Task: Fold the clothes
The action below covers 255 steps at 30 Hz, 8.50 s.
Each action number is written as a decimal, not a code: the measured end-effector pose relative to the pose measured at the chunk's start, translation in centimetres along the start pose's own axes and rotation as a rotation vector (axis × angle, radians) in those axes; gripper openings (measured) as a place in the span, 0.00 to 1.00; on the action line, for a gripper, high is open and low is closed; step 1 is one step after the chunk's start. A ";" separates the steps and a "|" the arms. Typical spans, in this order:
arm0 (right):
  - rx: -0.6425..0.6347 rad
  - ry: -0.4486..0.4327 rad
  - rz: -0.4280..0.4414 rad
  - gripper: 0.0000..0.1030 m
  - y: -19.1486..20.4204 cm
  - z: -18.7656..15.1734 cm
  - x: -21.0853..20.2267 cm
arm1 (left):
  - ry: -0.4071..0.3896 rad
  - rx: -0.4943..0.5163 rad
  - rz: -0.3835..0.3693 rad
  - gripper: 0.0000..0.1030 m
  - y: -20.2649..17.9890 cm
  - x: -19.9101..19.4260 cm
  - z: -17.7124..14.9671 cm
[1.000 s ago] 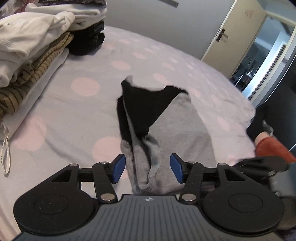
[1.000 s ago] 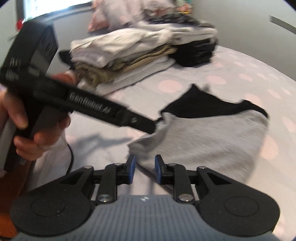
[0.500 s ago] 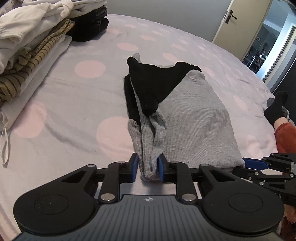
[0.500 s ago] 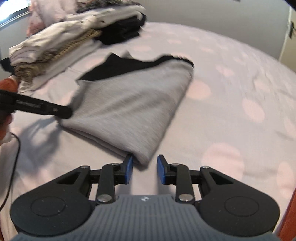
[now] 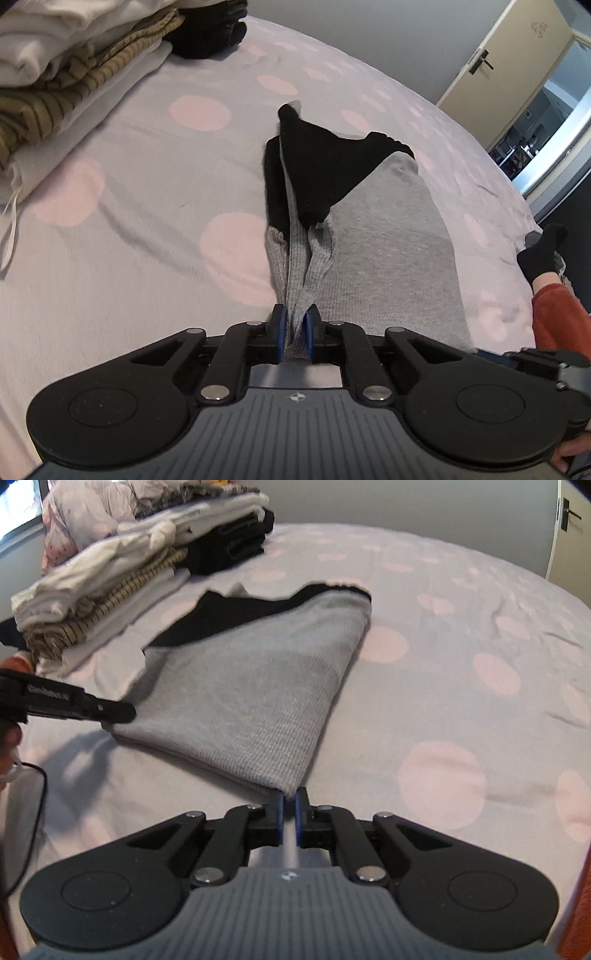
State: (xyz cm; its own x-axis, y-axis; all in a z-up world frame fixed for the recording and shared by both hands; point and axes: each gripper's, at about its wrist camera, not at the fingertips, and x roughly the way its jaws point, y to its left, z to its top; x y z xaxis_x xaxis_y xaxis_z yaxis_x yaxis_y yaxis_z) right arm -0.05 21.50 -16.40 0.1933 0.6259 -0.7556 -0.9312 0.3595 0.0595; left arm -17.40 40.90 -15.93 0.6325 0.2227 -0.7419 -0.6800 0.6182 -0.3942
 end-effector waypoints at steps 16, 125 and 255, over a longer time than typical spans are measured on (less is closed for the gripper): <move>0.134 -0.055 -0.007 0.09 -2.9 -0.8 -2.7 | -0.090 -0.069 0.026 0.22 0.0 -4.4 -1.5; 0.246 -0.072 0.615 0.34 20.4 38.6 16.1 | -0.295 0.159 0.415 0.19 21.9 -12.5 27.7; -0.171 -0.502 0.363 0.67 23.7 19.9 -21.5 | -0.633 0.277 0.605 0.77 -4.7 -40.6 7.9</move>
State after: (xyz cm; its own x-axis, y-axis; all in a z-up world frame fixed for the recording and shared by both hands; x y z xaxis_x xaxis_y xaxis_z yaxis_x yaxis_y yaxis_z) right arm -20.13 30.31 14.26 -0.0613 0.9496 -0.3074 -0.9927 -0.0258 0.1182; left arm -36.95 34.87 20.29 0.3383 0.8881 -0.3112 -0.8997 0.4021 0.1696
